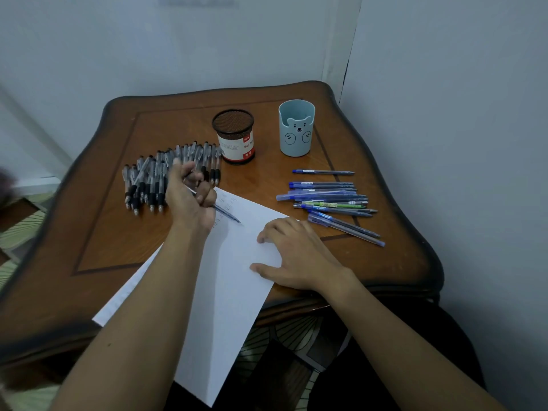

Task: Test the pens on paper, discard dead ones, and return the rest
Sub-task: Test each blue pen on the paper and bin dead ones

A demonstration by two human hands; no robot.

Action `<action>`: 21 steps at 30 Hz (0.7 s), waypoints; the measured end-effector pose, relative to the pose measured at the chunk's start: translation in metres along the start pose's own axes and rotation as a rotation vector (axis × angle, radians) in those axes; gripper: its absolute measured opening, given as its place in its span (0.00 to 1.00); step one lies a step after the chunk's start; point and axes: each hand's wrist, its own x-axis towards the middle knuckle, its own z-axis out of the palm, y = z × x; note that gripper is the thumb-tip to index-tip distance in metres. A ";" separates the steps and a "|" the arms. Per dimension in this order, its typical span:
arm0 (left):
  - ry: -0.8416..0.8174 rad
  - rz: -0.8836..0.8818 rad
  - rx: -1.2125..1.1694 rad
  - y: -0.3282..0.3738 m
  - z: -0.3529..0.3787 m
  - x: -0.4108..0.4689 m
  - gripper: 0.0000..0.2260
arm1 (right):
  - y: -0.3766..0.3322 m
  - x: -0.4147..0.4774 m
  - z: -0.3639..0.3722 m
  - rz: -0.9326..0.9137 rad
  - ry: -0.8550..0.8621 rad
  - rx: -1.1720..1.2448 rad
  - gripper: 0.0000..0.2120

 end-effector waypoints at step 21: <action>-0.203 -0.187 0.177 -0.045 0.015 -0.020 0.29 | 0.023 -0.007 -0.011 0.141 -0.105 0.026 0.27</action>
